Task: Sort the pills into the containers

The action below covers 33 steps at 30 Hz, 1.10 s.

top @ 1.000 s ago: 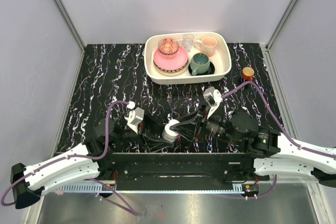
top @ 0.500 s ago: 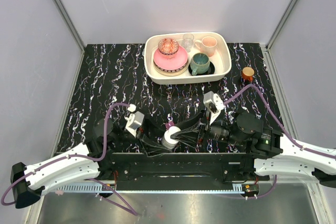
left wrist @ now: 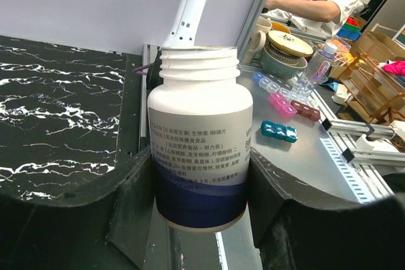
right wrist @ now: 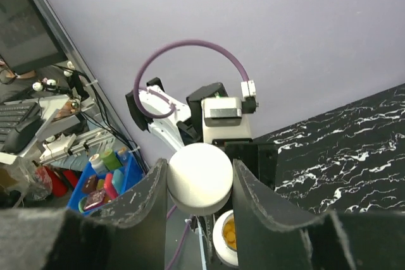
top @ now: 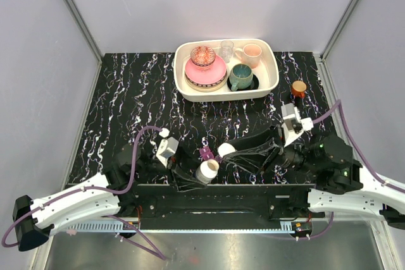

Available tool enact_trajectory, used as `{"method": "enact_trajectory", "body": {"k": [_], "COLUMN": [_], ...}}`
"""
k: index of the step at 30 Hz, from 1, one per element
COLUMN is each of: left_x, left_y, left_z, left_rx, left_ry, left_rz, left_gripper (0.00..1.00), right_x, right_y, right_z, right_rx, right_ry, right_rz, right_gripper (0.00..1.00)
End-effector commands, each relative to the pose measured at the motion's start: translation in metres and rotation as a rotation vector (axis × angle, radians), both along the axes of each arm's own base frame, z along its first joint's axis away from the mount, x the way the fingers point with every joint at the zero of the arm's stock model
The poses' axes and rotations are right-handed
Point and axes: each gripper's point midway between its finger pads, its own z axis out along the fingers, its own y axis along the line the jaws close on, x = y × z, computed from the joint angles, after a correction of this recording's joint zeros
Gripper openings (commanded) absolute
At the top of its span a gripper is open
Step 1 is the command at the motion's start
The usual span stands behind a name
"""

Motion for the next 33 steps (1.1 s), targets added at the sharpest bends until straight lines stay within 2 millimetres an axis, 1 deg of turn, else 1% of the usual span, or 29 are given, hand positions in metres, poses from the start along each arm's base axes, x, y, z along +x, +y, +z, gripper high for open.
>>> {"method": "enact_trajectory", "body": {"k": [1, 2, 3, 4, 7, 8, 9, 10, 11, 12, 13, 14, 15, 16, 18, 21, 24, 25, 26, 28, 31, 32, 33], "left_x": [-0.004, -0.003, -0.001, 0.003, 0.015, 0.019, 0.026, 0.031, 0.035, 0.044, 0.048, 0.053, 0.063, 0.067, 0.08, 0.094, 0.102, 0.104, 0.105, 0.107, 0.109, 0.11, 0.111], "left_y": [0.002, 0.002, 0.001, 0.001, 0.001, 0.001, 0.002, 0.003, 0.004, 0.005, 0.007, 0.008, 0.011, 0.012, 0.017, 0.022, 0.023, 0.023, 0.023, 0.021, 0.02, 0.019, 0.02], "left_z": [0.007, 0.008, 0.004, 0.002, -0.008, -0.01, -0.015, -0.018, -0.021, -0.028, -0.032, -0.037, -0.045, -0.05, -0.065, -0.086, -0.107, -0.111, -0.115, -0.122, -0.138, -0.14, -0.149], "left_rx": [-0.03, -0.029, -0.013, -0.004, 0.045, 0.055, 0.08, 0.09, 0.102, 0.132, 0.147, 0.164, 0.194, 0.208, 0.246, 0.289, 0.342, 0.353, 0.364, 0.385, 0.441, 0.454, 0.493], "left_ry": [-0.04, -0.042, -0.035, -0.037, -0.017, -0.023, -0.01, -0.014, -0.014, 0.0, -0.003, 0.001, 0.012, 0.01, 0.021, 0.031, 0.045, 0.047, 0.049, 0.051, 0.054, 0.052, 0.056], "left_rz": [-0.02, -0.013, 0.001, 0.019, 0.092, 0.115, 0.163, 0.192, 0.215, 0.266, 0.292, 0.32, 0.381, 0.404, 0.484, 0.565, 0.61, 0.618, 0.622, 0.622, 0.622, 0.623, 0.627], "left_gripper": [0.0, 0.0, 0.0, 0.0, 0.0, 0.0, 0.0, 0.0, 0.0, 0.0, 0.0, 0.0, 0.0, 0.0, 0.0, 0.0, 0.0, 0.0, 0.0, 0.0, 0.0, 0.0, 0.0], "right_x": [0.008, 0.011, 0.021, 0.028, 0.047, 0.052, 0.063, 0.066, 0.07, 0.077, 0.079, 0.081, 0.083, 0.083, 0.084, 0.087, 0.091, 0.091, 0.093, 0.095, 0.096, 0.095, 0.095], "right_y": [-0.008, -0.008, -0.011, -0.012, -0.014, -0.014, -0.014, -0.015, -0.015, -0.015, -0.017, -0.019, -0.02, -0.022, -0.027, -0.037, -0.047, -0.051, -0.053, -0.056, -0.056, -0.056, -0.056], "right_z": [0.029, 0.028, 0.029, 0.019, 0.008, -0.006, -0.01, -0.024, -0.031, -0.036, -0.046, -0.049, -0.054, -0.059, -0.065, -0.073, -0.084, -0.092, -0.095, -0.107, -0.12, -0.122, -0.127], "right_rx": [0.078, 0.074, 0.075, 0.034, -0.031, -0.096, -0.125, -0.184, -0.214, -0.239, -0.275, -0.288, -0.301, -0.316, -0.322, -0.331, -0.364, -0.391, -0.405, -0.445, -0.489, -0.496, -0.507], "right_ry": [-0.002, 0.007, 0.024, 0.044, 0.076, 0.092, 0.109, 0.124, 0.131, 0.142, 0.157, 0.163, 0.167, 0.178, 0.188, 0.212, 0.236, 0.25, 0.257, 0.274, 0.29, 0.293, 0.295], "right_rz": [-0.056, -0.072, -0.128, -0.162, -0.274, -0.303, -0.361, -0.385, -0.406, -0.448, -0.467, -0.484, -0.5, -0.505, -0.521, -0.556, -0.606, -0.622, -0.639, -0.668, -0.68, -0.681, -0.681], "right_gripper": [0.0, 0.0, 0.0, 0.0, 0.0, 0.0, 0.0, 0.0, 0.0, 0.0, 0.0, 0.0, 0.0, 0.0, 0.0, 0.0, 0.0, 0.0, 0.0, 0.0, 0.0, 0.0, 0.0]}}
